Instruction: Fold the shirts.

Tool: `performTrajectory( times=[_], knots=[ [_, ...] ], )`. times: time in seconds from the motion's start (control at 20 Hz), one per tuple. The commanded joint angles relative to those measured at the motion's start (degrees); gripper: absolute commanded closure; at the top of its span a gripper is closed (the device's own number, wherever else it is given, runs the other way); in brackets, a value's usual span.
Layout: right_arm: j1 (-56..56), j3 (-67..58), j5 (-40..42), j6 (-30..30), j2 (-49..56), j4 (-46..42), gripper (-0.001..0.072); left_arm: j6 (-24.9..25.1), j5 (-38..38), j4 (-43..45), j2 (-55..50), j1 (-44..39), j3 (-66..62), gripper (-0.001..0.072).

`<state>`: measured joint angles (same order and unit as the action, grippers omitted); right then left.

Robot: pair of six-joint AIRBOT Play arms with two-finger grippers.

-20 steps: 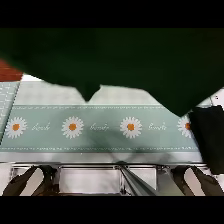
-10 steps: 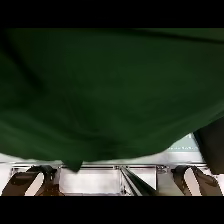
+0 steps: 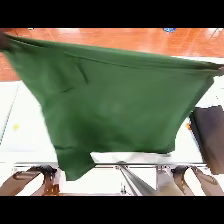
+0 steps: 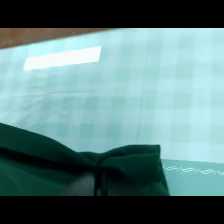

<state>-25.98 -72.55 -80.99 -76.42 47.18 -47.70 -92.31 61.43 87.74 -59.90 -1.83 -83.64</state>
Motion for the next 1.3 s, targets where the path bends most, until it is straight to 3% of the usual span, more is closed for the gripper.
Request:
performTrajectory(
  times=[0.0, 0.1, 0.2, 0.35, 0.55, 0.7, 0.8, 0.85, 1.0, 1.1, 1.25],
  knots=[
    [2.43, 5.29, 9.49, 4.07, 11.96, 1.81, 0.0691, -1.68, -10.97, -6.56, -13.16, -0.09, 3.45, 0.0688],
    [6.69, 5.05, 16.55, 3.98, 20.81, 1.73, 0.0691, -1.84, -18.34, -11.89, -20.55, -0.09, 3.21, 0.0688],
    [9.79, 2.75, 23.23, 3.52, 29.73, 1.73, 0.0691, -5.53, -22.93, -14.6, -27.85, -0.09, 0.55, 0.0688],
    [10.97, -5.64, 27.08, 0.74, 42.25, 1.75, 0.0691, -8.09, -21.88, -16.41, -38.34, -0.09, -7.65, 0.0689],
    [10.97, -16.96, 20.83, -2.36, 52.94, 1.68, 0.0691, -7.89, -10.45, -18.25, -47.41, 0.15, -18.25, 0.0688],
    [10.6, -18.21, 17.88, -2.01, 53.27, 1.68, 0.069, -5.95, -3.91, -22.56, -47.8, 1.49, -21.49, 0.0688],
    [9.29, -18.21, 13.51, -0.35, 52.13, 1.55, 0.069, 6.32, 3.21, -30.71, -46.49, 3.5, -22.36, 0.0688],
    [8.61, -18.18, 10.23, 0.63, 51.39, 0.79, 0.069, 8.15, 7.76, -31.15, -45.81, 4.5, -22.34, 0.0688],
    [8.48, -17.4, 0.39, 0.2, 50.49, -9.42, 0.069, 10.69, 21.7, -25.0, -45.59, 5.73, -20.72, 0.0688],
    [8.46, -14.12, -2.64, -1.49, 50.51, -14.38, 0.069, 10.73, 24.72, -21.42, -45.59, 5.7, -17.05, 0.0688],
    [8.48, -8.24, -1.7, -1.75, 50.51, -14.43, 0.069, 10.86, 24.68, -20.83, -45.83, 5.7, -11.26, 0.0688]
  ],
)
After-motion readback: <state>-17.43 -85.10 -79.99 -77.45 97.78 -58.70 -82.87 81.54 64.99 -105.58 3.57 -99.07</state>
